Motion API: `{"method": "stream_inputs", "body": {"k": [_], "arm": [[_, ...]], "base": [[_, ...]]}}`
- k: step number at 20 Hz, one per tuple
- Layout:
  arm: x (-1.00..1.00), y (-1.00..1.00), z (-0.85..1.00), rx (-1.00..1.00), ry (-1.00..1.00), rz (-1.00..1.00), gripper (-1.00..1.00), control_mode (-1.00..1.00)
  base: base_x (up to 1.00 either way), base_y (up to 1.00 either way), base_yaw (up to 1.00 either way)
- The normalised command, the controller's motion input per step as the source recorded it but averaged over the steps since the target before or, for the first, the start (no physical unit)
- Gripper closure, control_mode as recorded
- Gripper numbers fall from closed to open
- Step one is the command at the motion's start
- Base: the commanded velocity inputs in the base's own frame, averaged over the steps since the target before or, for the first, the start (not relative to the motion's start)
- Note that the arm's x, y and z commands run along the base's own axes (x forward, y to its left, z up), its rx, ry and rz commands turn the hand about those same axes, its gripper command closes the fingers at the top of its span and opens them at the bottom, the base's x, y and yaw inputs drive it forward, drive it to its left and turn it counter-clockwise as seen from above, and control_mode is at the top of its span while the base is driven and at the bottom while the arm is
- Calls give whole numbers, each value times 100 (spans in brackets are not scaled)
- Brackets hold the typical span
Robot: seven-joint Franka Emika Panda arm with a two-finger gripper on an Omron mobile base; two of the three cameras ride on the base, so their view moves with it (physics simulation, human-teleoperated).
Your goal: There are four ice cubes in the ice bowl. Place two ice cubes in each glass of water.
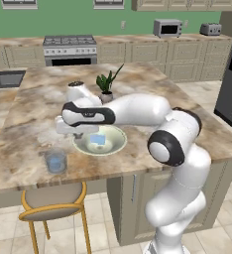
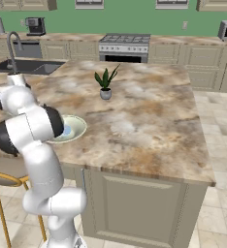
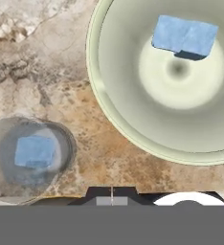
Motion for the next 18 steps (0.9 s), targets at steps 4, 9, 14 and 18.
{"method": "stream_inputs", "body": {"k": [4, 9, 14, 18], "arm": [[6, -100, 0, 0, 7, 1, -100, -100], [20, -100, 0, 0, 8, 3, -100, -100], [36, -77, -14, 0, 13, 5, -100, -100], [59, -18, -35, 0, 13, 6, -100, -100]], "base": [[0, 0, 0], [0, 0, 0], [0, 0, 0], [0, 0, 0]]}}
